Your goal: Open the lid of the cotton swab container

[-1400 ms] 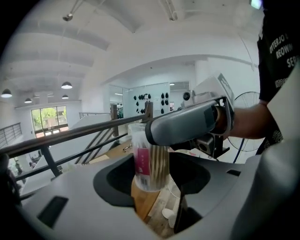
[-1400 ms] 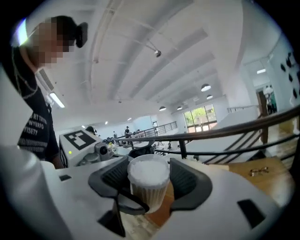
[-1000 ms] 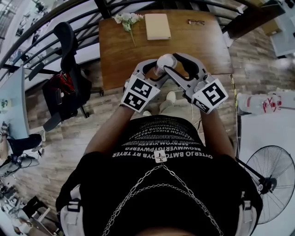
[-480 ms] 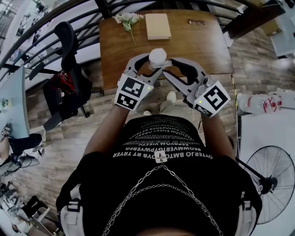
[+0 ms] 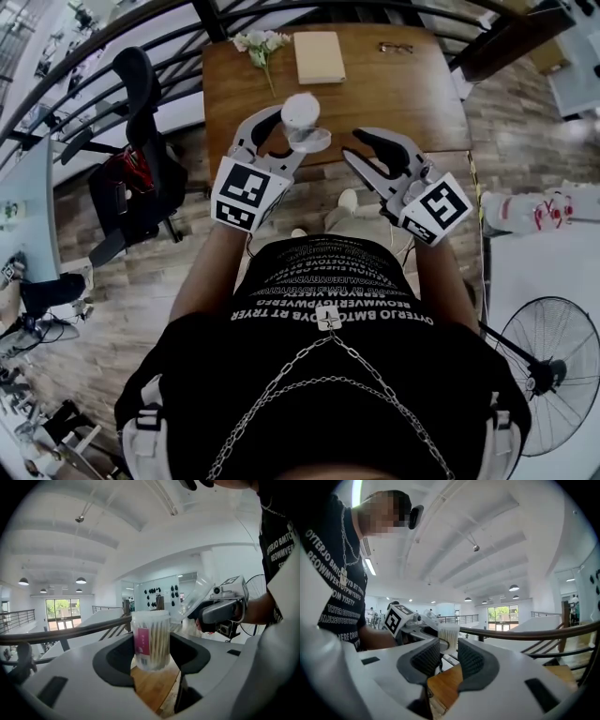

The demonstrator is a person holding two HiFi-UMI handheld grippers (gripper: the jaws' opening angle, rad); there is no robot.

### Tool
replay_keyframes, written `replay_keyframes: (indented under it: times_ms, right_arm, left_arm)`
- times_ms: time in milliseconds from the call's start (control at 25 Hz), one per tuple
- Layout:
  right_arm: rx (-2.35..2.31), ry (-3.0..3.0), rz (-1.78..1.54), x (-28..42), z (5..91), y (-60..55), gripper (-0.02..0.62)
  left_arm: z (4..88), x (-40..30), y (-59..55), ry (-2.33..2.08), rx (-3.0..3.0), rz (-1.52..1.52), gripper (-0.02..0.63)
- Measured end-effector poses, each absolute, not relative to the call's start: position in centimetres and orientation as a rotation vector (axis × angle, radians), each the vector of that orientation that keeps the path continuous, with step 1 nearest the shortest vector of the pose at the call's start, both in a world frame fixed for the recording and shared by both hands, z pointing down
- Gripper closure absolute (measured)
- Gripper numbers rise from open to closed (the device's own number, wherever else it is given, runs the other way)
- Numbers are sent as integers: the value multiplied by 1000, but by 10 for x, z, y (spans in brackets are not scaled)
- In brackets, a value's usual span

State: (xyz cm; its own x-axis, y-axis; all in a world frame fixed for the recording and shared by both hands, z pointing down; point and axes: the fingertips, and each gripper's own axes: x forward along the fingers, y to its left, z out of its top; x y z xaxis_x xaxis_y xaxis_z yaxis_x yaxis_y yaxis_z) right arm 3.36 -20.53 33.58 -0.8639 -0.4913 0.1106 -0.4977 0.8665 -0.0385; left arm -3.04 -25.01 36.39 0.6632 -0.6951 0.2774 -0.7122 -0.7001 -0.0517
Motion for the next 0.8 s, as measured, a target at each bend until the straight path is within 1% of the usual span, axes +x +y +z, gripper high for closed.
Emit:
replay_keyframes:
  times_ms: [280, 480, 800]
  right_arm:
    - [1231, -2774, 204, 114, 337, -233, 577]
    - [1383, -2667, 200, 156, 335, -239, 578]
    - [1398, -2642, 180, 169, 336, -243, 578]
  left_arm:
    - [347, -59, -233, -1271, 2785, 384, 356]
    - [349, -70, -224, -1297, 2736, 367, 356]
    - [355, -54, -229, -1262, 2740, 363, 356]
